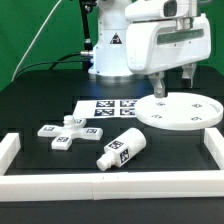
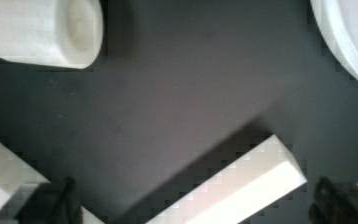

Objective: Assemble round table

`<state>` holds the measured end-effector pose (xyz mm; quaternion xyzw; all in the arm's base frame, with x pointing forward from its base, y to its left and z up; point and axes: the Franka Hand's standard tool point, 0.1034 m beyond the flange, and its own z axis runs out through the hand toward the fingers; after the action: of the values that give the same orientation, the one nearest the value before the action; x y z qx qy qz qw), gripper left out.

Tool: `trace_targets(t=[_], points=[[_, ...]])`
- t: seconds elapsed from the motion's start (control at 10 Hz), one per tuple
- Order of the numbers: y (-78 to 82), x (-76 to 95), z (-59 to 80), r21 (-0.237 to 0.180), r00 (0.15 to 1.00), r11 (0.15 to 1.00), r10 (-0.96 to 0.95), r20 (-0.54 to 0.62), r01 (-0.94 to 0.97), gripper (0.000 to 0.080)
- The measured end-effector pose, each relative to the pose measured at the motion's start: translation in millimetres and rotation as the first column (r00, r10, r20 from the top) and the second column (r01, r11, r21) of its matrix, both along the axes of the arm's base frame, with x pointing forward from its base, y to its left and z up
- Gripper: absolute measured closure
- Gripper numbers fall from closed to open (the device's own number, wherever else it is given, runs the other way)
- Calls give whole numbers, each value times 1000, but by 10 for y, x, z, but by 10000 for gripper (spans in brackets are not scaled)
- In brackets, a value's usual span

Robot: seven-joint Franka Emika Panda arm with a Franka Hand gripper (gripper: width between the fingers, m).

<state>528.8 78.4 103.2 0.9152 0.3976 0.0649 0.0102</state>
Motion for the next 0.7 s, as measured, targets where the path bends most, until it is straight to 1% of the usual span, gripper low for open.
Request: trace_targets(t=[0.4, 0.5, 0.6, 0.7], points=[[-16, -4, -11, -1, 1000, 1000, 4, -2, -4, 150], [-70, -16, -33, -2, 1000, 1000, -2, -9, 2, 150], [-92, -17, -32, -3, 1000, 1000, -4, -11, 4, 150], [-177, -5, -30, -8, 1000, 1000, 16, -9, -16, 150]])
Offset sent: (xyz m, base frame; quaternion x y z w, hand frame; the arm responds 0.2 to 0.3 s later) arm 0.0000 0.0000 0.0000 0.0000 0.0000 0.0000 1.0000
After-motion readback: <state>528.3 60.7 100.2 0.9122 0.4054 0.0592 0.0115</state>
